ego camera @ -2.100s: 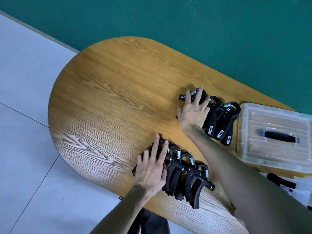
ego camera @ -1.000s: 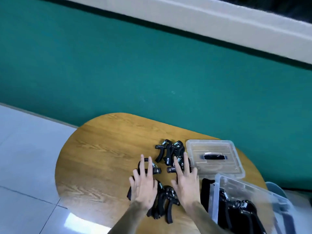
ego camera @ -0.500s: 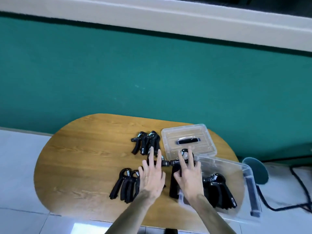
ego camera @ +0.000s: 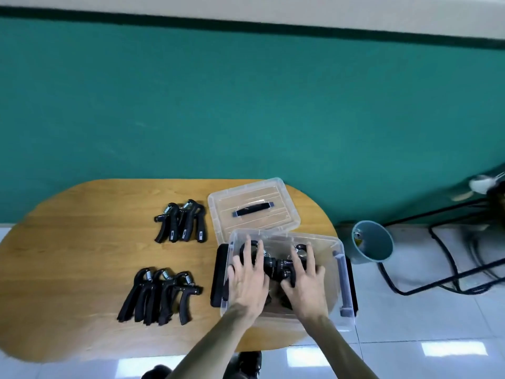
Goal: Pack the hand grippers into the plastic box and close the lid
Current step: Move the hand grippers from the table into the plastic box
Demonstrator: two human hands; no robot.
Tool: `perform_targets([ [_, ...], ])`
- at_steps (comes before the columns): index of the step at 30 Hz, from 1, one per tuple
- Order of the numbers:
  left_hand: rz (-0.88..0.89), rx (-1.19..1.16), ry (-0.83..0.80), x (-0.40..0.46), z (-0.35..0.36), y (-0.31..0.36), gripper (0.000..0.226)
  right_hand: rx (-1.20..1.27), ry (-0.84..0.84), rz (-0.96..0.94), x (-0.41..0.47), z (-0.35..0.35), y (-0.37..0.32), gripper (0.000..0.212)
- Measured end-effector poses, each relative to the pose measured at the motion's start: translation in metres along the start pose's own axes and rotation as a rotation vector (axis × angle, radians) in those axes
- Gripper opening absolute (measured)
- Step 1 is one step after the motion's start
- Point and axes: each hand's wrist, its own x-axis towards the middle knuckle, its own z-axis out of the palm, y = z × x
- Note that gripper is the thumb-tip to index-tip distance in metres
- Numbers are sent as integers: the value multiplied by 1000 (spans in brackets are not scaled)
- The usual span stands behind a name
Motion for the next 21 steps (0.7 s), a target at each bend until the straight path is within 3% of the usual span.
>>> perform_targets([
  [21, -161, 61, -154, 41, 93, 22, 83, -51, -167, -29, 27, 73, 72, 90],
])
